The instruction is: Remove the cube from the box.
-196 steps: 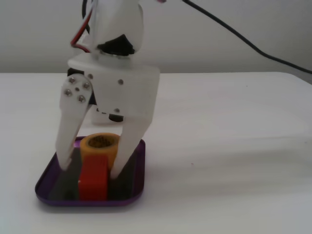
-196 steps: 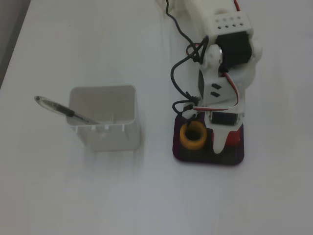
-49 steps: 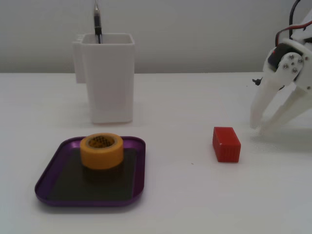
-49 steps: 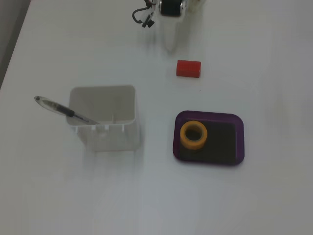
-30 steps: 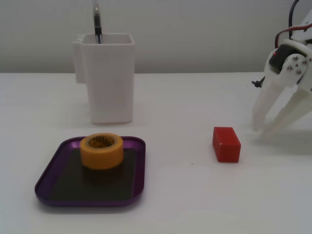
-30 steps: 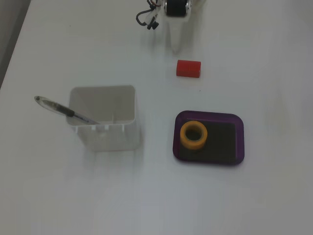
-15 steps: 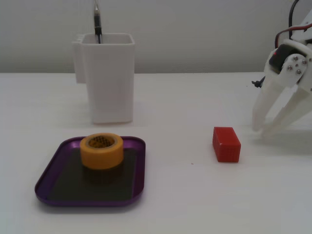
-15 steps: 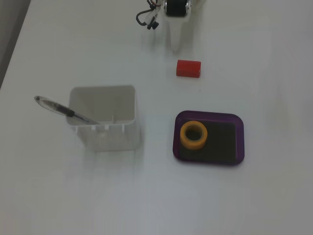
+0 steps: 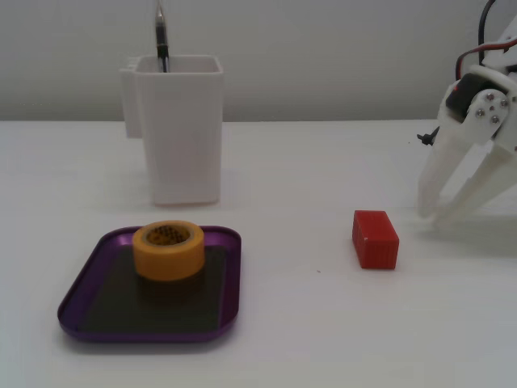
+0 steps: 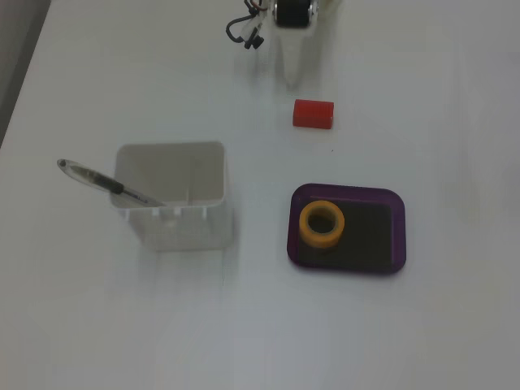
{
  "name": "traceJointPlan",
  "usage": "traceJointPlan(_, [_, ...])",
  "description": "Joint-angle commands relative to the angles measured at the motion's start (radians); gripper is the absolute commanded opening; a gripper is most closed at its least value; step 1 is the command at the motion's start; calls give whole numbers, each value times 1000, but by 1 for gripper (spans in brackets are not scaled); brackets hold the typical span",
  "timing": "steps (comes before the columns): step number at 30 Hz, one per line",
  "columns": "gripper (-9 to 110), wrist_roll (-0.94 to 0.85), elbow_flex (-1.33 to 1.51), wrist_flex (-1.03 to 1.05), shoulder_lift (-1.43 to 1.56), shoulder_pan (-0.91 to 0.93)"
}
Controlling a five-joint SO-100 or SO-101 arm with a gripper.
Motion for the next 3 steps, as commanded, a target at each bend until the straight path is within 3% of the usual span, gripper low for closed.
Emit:
traceJointPlan(1, [0,3,9,-3,64,3])
traceJointPlan(3, [0,3,9,-3,64,3])
